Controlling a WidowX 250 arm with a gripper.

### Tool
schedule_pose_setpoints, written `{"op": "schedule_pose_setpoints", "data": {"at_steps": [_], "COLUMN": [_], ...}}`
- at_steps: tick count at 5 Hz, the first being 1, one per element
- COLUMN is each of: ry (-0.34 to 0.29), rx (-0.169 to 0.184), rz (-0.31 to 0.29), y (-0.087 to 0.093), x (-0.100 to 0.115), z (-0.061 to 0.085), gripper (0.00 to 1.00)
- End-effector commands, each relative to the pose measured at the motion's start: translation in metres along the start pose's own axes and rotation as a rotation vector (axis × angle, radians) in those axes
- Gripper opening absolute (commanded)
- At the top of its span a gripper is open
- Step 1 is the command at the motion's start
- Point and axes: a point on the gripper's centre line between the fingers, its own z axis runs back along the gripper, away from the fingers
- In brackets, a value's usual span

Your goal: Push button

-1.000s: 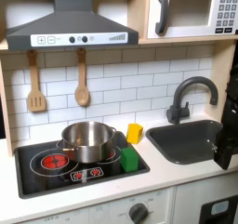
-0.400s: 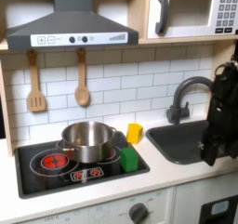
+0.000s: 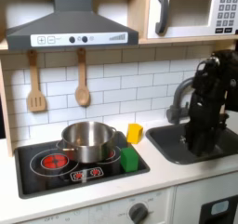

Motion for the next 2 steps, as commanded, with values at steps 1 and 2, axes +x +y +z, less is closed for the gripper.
{"op": "schedule_pose_setpoints", "data": {"at_steps": [1,2], "ry": [-0.049,-0.104], "rx": [0.039,0.05], "rz": [0.068,0.076], "y": [0.02,0.025], "x": [0.038,0.055], "z": [0.002,0.01], "gripper": [0.0,0.0]}}
